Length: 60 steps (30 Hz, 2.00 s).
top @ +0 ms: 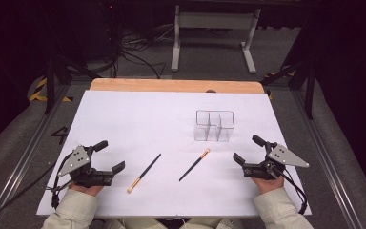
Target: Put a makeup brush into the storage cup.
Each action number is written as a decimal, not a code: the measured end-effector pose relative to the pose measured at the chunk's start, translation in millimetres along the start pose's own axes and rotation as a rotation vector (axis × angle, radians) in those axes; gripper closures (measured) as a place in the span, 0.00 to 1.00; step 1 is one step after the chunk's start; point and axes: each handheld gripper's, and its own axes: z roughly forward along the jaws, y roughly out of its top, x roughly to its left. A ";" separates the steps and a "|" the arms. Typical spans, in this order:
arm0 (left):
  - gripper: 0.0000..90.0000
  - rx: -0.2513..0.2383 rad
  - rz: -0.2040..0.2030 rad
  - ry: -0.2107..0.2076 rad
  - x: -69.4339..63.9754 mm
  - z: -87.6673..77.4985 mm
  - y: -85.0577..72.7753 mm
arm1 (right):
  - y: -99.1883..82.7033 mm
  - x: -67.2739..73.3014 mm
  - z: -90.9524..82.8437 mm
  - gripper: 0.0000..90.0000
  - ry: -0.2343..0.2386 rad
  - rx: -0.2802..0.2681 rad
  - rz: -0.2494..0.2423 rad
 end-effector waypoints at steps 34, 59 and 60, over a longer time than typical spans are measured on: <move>0.02 0.130 0.027 -0.126 -23.0 34.2 34.0 | -1.1 -0.6 -5.2 0.02 -0.008 0.011 -0.006; 0.14 0.554 0.029 -0.113 -29.0 40.3 68.6 | -2.1 -1.6 -4.5 0.02 -0.004 0.019 0.005; 0.15 0.563 0.025 -0.114 -29.2 40.4 69.1 | -2.1 -1.7 -4.5 0.02 -0.003 0.021 0.006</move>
